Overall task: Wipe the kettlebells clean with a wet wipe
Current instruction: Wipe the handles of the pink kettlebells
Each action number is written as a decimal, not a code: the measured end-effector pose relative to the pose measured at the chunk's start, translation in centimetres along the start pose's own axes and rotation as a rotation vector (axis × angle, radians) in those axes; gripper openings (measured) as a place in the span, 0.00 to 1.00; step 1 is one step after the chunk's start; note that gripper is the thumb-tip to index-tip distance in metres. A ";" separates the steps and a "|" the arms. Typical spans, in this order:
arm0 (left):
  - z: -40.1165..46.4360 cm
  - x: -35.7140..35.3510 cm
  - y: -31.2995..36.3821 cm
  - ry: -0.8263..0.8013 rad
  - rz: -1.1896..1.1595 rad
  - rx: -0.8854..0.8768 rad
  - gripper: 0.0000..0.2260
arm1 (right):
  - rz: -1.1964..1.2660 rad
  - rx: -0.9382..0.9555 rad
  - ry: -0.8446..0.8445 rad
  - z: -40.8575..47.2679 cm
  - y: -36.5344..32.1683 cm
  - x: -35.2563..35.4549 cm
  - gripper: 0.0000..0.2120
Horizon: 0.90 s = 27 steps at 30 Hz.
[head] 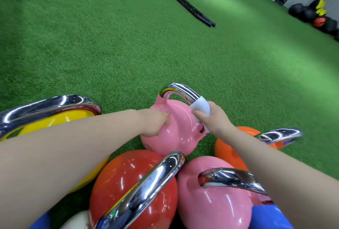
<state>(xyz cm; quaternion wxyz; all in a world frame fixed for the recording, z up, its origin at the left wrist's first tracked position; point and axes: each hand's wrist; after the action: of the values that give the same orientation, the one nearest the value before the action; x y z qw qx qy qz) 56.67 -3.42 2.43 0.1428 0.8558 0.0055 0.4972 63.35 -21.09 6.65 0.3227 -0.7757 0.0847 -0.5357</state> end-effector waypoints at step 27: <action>-1.1 0.2 0.7 -0.047 0.106 -0.002 0.30 | -0.280 -0.113 -0.405 6.6 -7.4 0.5 0.16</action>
<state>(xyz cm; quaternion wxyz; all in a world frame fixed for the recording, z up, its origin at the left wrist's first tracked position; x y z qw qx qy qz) 55.70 -3.78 3.28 0.1174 0.8661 -0.0436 0.4840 67.86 -12.91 9.97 0.2119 -0.8883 -0.0599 -0.4031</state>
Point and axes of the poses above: each hand's wrist, its own z-axis towards the middle knuckle, its own x-axis out of the back of the hand, y = z × x, and after that the axes turned 4 degrees about -y, right-handed
